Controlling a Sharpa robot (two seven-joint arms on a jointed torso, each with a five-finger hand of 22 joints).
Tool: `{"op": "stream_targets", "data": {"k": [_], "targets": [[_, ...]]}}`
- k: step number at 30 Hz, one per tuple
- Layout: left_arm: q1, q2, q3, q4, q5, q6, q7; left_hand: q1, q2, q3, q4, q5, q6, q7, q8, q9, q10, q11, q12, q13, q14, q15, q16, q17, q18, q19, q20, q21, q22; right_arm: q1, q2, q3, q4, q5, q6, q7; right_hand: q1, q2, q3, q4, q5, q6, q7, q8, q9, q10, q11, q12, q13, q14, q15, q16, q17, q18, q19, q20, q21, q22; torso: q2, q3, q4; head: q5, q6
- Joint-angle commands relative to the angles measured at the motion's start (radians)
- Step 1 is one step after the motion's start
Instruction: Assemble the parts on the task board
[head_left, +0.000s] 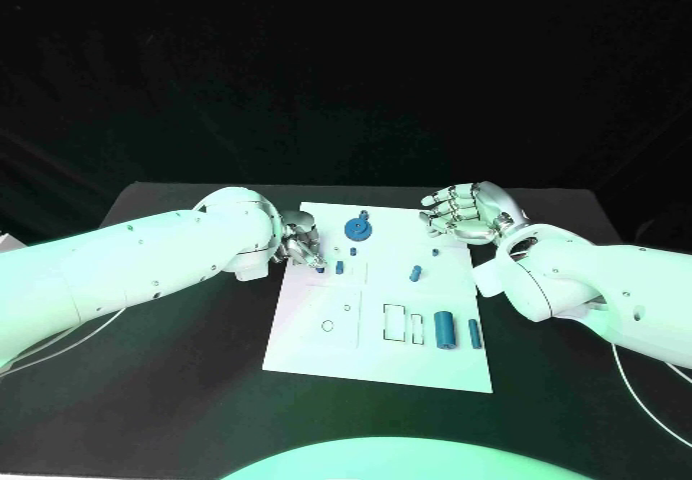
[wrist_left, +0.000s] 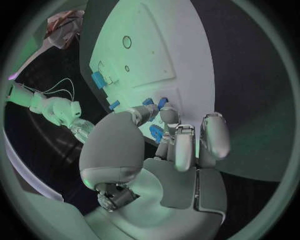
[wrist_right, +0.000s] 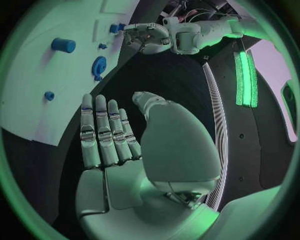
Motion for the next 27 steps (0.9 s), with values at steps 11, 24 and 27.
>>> {"op": "stream_targets", "data": {"k": [11,24,27], "targets": [[-0.006,0.014,-0.001,-0.013,0.003,0.018,-0.001,0.002,0.002,0.176,-0.172,0.006,0.004,-0.001,0.001,-0.001,0.007,0.0,-0.002,-0.002,0.082,-0.004,0.005,0.183,-0.012,0.007,0.0,0.005,0.001,-0.001,-0.001,0.0,0.003,-0.01,0.015,0.013,-0.006,0.006,0.001,-0.006,0.005,-0.003,0.047,0.005,-0.002,-0.006,0.002,0.002,-0.002,0.003,0.001,-0.006,-0.002,0.014,0.002,0.002,0.0,-0.003,0.001,0.0007,-0.0006,-0.004,-0.003],[-0.008,0.018,-0.004,-0.012,0.01,0.041,-0.005,0.001,0.001,0.177,-0.172,0.007,0.005,-0.001,0.001,-0.001,0.01,0.0,0.001,0.004,0.082,-0.004,0.005,0.184,-0.012,0.007,0.0,0.006,0.002,-0.001,-0.003,0.0,0.004,-0.01,0.015,0.012,-0.006,0.006,0.001,-0.006,0.005,-0.003,0.047,0.005,-0.002,-0.006,0.002,0.002,-0.002,0.003,0.001,-0.006,-0.002,0.014,0.002,0.002,0.0,-0.003,0.001,0.0005,0.0002,-0.007,-0.009],[-0.008,0.017,-0.004,-0.011,0.011,0.046,-0.006,0.001,0.001,0.177,-0.172,0.007,0.005,-0.001,0.001,-0.001,0.01,0.0,0.001,0.004,0.082,-0.004,0.005,0.184,-0.012,0.007,0.0,0.006,0.002,-0.001,-0.003,0.0,0.004,-0.01,0.015,0.012,-0.006,0.006,0.001,-0.006,0.005,-0.003,0.047,0.005,-0.002,-0.006,0.002,0.002,-0.002,0.003,0.001,-0.006,-0.002,0.014,0.002,0.002,0.0,-0.003,0.0,0.0005,0.0006,-0.007,-0.009]]}}
